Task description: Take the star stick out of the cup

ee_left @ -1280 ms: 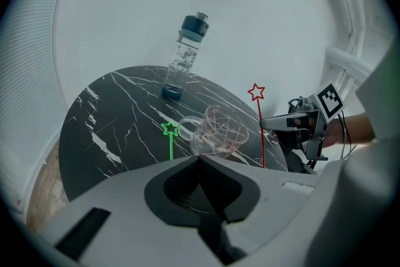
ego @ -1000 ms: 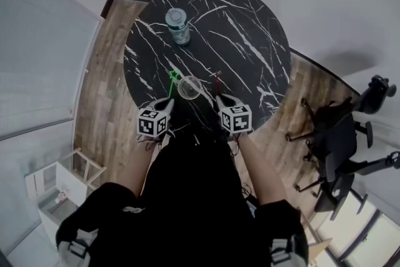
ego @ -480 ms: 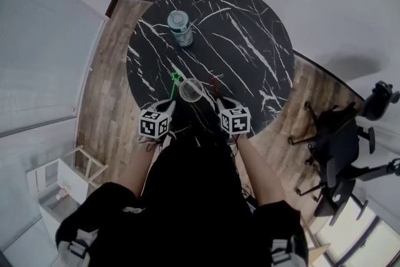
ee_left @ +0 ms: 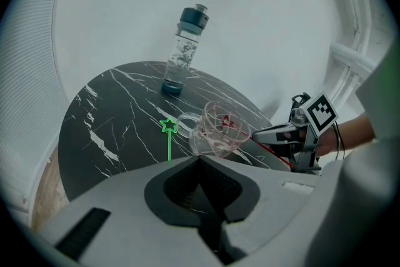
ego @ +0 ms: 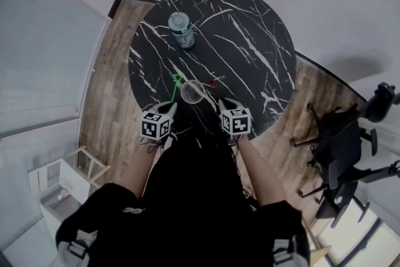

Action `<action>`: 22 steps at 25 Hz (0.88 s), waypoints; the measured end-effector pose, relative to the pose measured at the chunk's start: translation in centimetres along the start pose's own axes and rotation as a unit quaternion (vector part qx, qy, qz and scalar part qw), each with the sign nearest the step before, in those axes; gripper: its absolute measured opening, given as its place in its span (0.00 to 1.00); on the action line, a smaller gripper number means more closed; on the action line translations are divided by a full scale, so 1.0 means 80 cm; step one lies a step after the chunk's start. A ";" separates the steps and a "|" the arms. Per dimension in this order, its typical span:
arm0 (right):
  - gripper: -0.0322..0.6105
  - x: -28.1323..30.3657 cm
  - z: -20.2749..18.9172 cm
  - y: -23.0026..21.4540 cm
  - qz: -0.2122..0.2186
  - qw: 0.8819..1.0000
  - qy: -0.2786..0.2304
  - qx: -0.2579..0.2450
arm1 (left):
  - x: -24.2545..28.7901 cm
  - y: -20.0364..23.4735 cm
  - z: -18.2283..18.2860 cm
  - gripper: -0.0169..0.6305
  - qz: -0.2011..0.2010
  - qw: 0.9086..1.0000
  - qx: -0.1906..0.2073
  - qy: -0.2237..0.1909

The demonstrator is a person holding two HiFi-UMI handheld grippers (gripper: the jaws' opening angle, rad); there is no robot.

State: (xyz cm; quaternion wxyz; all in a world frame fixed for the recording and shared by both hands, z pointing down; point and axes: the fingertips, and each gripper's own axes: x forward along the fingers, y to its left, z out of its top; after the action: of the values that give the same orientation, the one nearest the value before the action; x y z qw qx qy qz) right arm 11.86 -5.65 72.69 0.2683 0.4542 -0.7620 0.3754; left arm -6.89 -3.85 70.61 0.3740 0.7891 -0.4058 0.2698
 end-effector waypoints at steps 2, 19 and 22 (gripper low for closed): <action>0.07 -0.001 0.002 0.000 0.001 1.000 -0.002 -0.001 | -0.001 0.000 0.002 0.03 0.000 1.000 0.000 -0.001; 0.05 -0.025 0.058 0.038 0.017 0.996 -0.074 -0.039 | -0.026 -0.002 0.036 0.03 0.006 0.999 0.005 -0.042; 0.05 -0.037 0.083 0.053 0.015 0.993 -0.105 -0.058 | -0.035 -0.007 0.050 0.03 0.003 0.998 0.012 -0.058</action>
State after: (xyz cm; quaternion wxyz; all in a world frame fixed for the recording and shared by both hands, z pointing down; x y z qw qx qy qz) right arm 8.96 -8.31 65.29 0.2072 0.4637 -0.8129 0.2849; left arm -7.37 -5.63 66.05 0.3396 0.8063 -0.4261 0.2301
